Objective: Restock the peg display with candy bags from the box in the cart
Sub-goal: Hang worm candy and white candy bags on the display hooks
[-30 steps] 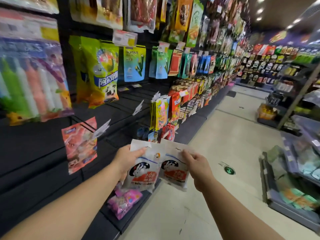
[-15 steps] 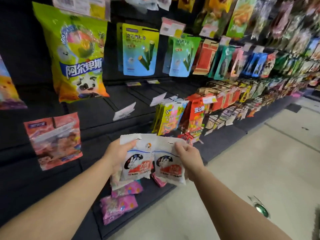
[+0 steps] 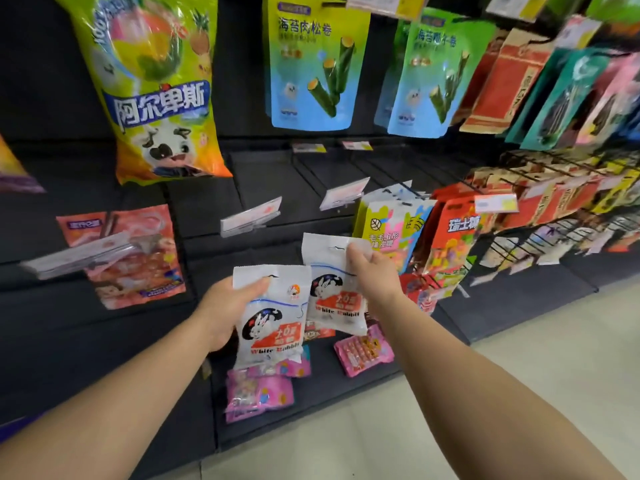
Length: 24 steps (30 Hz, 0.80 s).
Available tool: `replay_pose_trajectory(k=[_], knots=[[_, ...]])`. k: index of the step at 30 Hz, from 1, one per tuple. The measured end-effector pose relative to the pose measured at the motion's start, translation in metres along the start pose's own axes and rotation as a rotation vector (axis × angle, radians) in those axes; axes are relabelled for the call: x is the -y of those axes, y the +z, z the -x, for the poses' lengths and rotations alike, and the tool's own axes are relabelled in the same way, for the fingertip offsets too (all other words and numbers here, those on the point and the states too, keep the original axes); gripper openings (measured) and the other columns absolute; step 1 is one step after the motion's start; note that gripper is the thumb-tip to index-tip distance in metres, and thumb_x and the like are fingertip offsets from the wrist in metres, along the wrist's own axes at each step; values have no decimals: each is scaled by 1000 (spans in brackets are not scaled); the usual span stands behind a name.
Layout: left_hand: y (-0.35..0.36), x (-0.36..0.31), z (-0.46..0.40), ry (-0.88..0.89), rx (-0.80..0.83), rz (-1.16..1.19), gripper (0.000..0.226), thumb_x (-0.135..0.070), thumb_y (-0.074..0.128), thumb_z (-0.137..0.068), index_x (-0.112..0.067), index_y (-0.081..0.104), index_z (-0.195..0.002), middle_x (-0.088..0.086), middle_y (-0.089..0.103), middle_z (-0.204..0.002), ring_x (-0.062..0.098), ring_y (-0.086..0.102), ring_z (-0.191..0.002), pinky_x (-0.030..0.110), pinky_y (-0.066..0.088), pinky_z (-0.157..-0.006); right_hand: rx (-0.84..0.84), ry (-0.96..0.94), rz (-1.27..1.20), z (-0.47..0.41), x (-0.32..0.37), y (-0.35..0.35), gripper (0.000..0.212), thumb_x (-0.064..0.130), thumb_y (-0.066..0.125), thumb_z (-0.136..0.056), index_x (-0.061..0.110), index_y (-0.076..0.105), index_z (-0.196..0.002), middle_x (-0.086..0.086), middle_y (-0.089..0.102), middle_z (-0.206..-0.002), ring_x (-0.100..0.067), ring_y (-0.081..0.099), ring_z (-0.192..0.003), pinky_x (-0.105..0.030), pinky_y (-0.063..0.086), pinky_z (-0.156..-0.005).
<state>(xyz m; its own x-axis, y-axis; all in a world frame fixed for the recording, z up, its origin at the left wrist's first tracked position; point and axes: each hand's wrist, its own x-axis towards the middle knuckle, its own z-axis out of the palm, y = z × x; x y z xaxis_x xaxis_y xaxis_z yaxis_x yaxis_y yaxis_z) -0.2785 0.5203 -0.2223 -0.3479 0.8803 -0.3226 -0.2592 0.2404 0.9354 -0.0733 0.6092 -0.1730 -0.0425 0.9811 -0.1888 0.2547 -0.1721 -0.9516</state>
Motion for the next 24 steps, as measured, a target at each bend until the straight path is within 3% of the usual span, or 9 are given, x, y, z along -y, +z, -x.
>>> replay_pose_trajectory(k=[3,7,9,15,20,24], knots=[[0,0,-24,-24,2,6,17,-19,71,-90,-15,71,-107,13,78,-97,34,75,-88,46,58,-82,-51,18,-4,-27,7,8,30,43,59,-88,14,56,-81,-25,66,-109,-41,63,-104,-58,53,-91],[10,-3,-55,-53,41,-15,21,-26,70,-91,-14,71,-108,15,78,-98,37,74,-91,50,58,-88,-74,21,13,-67,14,13,48,56,57,-71,10,60,-83,-17,67,-94,-42,65,-97,-57,57,-83],[14,-7,-67,-56,73,-49,23,-28,70,-91,-14,71,-109,14,78,-97,36,75,-90,50,58,-88,-83,20,2,-73,23,14,37,48,60,-82,12,55,-79,-13,62,-82,-33,62,-84,-43,55,-75],[24,-7,-88,-75,83,-70,25,-30,71,-90,-15,71,-110,12,78,-97,35,75,-91,53,56,-91,-112,-17,89,-95,28,12,35,42,57,-93,14,53,-73,-3,55,-73,-19,52,-69,-30,41,-59],[34,-4,-95,-103,85,-105,24,-32,69,-92,-16,71,-110,11,78,-96,34,75,-91,51,58,-89,-103,-89,79,-112,22,20,36,37,57,-92,17,50,-63,-3,55,-63,-22,52,-66,-37,46,-64],[41,3,-96,-113,33,-67,23,-28,67,-93,-13,71,-110,14,78,-98,34,75,-88,46,59,-82,-98,-188,132,-120,19,20,37,27,54,-93,18,42,-59,3,43,-55,-17,39,-56,-31,34,-57]])
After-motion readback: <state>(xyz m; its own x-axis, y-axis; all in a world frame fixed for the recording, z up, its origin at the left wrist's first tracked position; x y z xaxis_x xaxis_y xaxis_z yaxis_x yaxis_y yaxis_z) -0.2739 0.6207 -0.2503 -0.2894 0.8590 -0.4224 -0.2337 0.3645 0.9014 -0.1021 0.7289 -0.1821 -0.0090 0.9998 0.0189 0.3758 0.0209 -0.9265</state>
